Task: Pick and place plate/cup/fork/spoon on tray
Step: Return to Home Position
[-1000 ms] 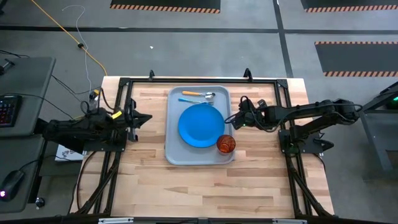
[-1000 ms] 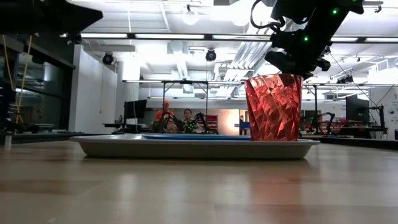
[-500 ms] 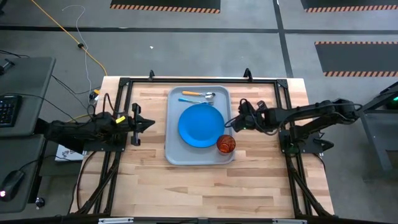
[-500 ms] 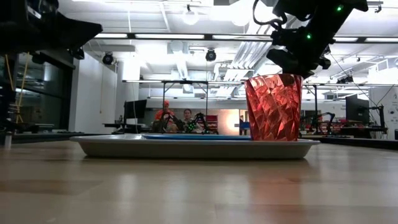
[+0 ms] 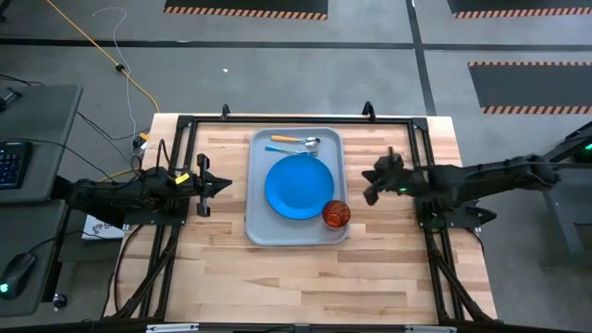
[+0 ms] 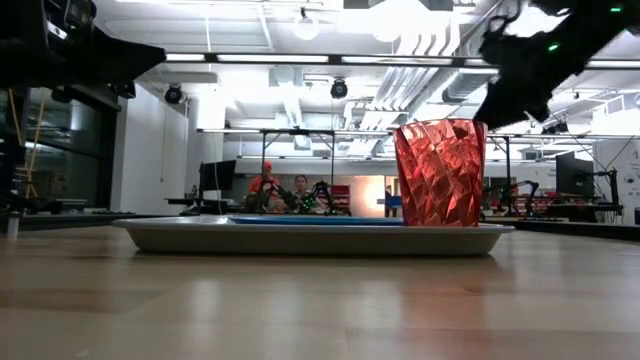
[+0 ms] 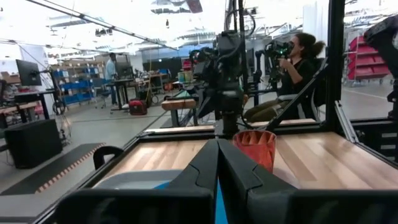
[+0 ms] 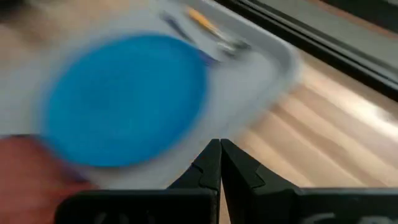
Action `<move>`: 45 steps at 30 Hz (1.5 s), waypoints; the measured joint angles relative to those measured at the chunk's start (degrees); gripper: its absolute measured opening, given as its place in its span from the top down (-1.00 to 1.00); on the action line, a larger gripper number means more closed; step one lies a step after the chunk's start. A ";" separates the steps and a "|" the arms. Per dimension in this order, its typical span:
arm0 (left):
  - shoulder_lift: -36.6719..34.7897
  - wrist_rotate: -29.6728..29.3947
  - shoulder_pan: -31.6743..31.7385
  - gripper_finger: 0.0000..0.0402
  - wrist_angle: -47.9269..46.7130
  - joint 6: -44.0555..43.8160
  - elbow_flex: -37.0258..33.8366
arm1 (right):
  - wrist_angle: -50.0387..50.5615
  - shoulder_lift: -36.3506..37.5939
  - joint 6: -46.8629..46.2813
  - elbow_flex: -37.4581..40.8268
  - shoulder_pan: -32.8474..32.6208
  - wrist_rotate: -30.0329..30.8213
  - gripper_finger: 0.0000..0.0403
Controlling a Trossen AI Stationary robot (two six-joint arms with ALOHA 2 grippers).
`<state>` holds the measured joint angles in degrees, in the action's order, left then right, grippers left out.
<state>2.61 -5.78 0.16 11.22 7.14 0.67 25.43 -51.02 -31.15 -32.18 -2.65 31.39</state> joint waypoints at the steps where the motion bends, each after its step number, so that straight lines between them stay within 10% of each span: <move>1: 0.00 0.02 0.00 1.00 0.02 0.06 0.00 | -3.66 3.42 2.00 2.25 0.07 -2.42 1.00; 12: 0.00 0.02 0.00 1.00 0.13 0.02 0.00 | -30.84 27.59 19.88 19.04 0.10 -22.35 1.00; 45: 0.00 0.11 0.00 1.00 0.20 0.02 0.02 | -26.96 50.68 20.19 31.19 -6.12 -20.85 1.00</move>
<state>2.61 -5.67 0.16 11.42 7.16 0.69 -1.52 -0.34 -10.95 -0.99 -8.78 10.53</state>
